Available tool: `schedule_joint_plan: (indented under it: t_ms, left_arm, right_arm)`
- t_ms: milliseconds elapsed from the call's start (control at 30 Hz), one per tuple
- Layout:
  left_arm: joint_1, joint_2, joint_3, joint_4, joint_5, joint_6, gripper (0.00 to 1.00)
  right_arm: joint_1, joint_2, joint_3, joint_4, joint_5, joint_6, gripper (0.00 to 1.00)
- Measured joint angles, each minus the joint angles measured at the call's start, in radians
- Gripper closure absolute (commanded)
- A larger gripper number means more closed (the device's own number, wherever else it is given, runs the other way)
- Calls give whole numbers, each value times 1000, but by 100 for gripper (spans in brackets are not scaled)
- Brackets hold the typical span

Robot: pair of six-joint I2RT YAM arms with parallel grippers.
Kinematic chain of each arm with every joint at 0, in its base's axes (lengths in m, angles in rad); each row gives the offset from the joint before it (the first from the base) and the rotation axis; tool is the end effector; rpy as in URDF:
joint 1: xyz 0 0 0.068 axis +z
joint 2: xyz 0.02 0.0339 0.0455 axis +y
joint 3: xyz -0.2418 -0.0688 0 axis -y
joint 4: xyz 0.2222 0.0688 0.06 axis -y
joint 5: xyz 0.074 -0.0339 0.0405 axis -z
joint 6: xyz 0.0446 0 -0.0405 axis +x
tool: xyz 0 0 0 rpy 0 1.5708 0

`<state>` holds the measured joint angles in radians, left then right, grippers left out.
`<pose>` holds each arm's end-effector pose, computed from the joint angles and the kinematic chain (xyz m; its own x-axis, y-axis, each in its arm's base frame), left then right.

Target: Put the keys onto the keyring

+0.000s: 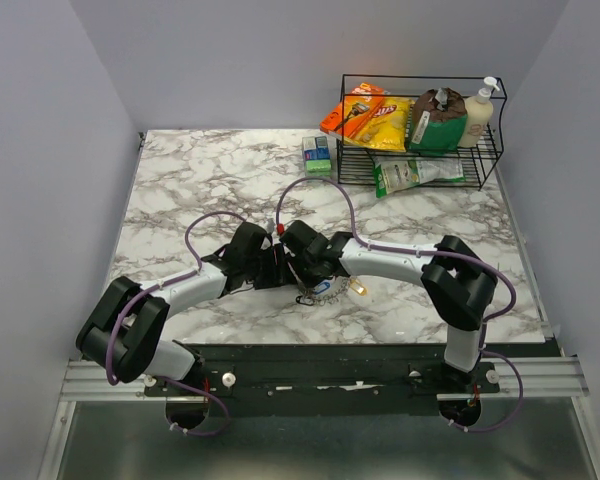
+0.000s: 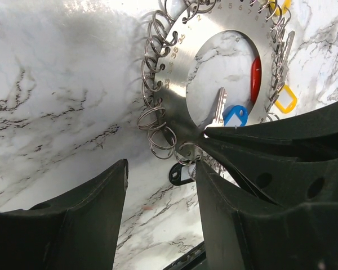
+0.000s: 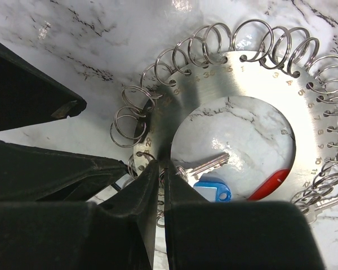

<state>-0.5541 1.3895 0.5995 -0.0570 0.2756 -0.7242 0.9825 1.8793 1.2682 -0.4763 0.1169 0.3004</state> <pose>0.2086 -0.1434 0.1481 -0.9143 -0.1840 -0.3609 0.0719 0.8031 -0.5915 0.2068 0.3006 0.1608 -0.7049 -0.5272 -0.4745 -0.6151 0.7875 0.0389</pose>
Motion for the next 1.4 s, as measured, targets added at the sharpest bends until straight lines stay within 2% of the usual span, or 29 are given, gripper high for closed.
schedule_joint_plan:
  t_ms: [833,1100,1200,1300,1333,1400]
  left_arm:
    - [0,-14,1,-39,-35,6,40]
    - [0,-50,1,-63,-61,25,37]
    - [0,-63,1,-79,-67,29,36]
    - [5,-78,1,-92,-67,31,35]
    - [8,-85,1,-96,-67,32,35]
    - [18,-97,1,-103,-66,32,34]
  right_arm:
    - [0,10,3,21,-86,-5,83]
    - [0,-23,3,37,-85,-16,81]
    - [0,-43,3,42,-86,-39,79]
    - [0,-63,-2,56,-89,-68,71]
    - [0,-69,-5,62,-90,-74,66]
    - [0,-79,-18,77,-97,-94,63]
